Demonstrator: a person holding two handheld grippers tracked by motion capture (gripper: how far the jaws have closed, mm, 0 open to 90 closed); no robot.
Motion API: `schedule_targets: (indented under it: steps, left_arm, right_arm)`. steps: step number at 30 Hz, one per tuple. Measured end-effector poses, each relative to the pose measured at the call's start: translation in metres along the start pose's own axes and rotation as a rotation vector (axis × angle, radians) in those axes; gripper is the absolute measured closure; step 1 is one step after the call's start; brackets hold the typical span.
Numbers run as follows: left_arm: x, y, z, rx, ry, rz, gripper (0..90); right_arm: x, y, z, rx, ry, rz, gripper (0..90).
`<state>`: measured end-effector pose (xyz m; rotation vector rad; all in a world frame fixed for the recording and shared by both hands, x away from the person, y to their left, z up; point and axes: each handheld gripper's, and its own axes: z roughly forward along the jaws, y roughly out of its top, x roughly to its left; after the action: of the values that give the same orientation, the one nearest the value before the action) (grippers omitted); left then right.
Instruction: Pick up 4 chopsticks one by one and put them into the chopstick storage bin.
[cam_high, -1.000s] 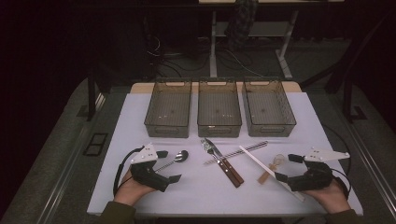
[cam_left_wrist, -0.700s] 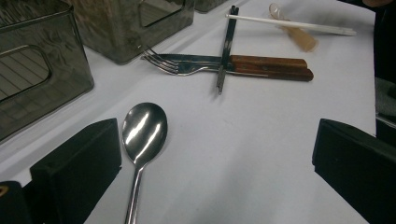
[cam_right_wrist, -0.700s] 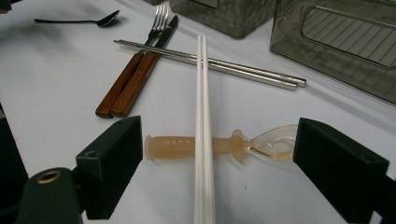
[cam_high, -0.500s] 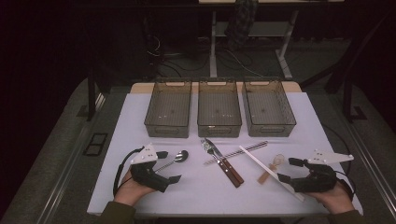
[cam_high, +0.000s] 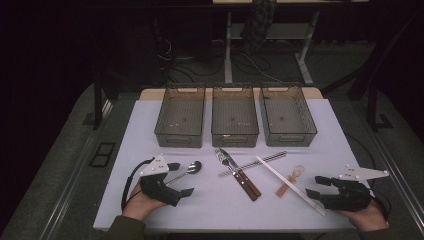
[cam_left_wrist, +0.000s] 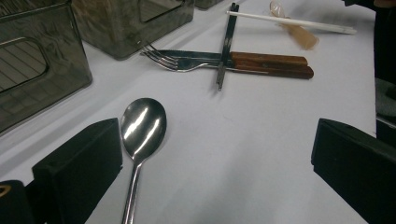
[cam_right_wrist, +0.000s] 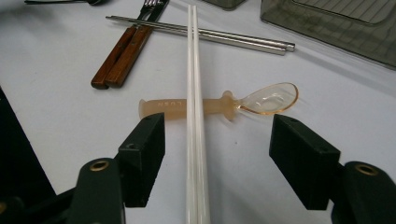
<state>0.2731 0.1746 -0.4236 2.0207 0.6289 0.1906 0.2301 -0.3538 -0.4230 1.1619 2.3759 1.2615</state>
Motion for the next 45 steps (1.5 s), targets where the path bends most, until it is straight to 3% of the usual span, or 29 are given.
schedule_targets:
  steps: [11,19,27,45]
  left_arm:
    - [-0.001,0.0,0.001,0.015,0.003,0.009,0.9]
    - [0.0,0.0,0.002,0.015,0.003,0.007,1.0]
    - [-0.001,-0.001,0.002,0.016,0.001,0.01,1.2]
    - [-0.001,-0.001,0.003,0.019,-0.002,0.007,1.3]
  right_arm:
    - [-0.001,-0.001,-0.002,0.007,-0.02,-0.027,54.5]
    - [-0.003,-0.002,0.001,0.042,-0.007,-0.039,64.0]
    - [-0.002,-0.002,0.004,0.069,0.035,-0.038,74.8]
    - [0.002,-0.002,0.014,0.138,0.058,-0.063,80.7]
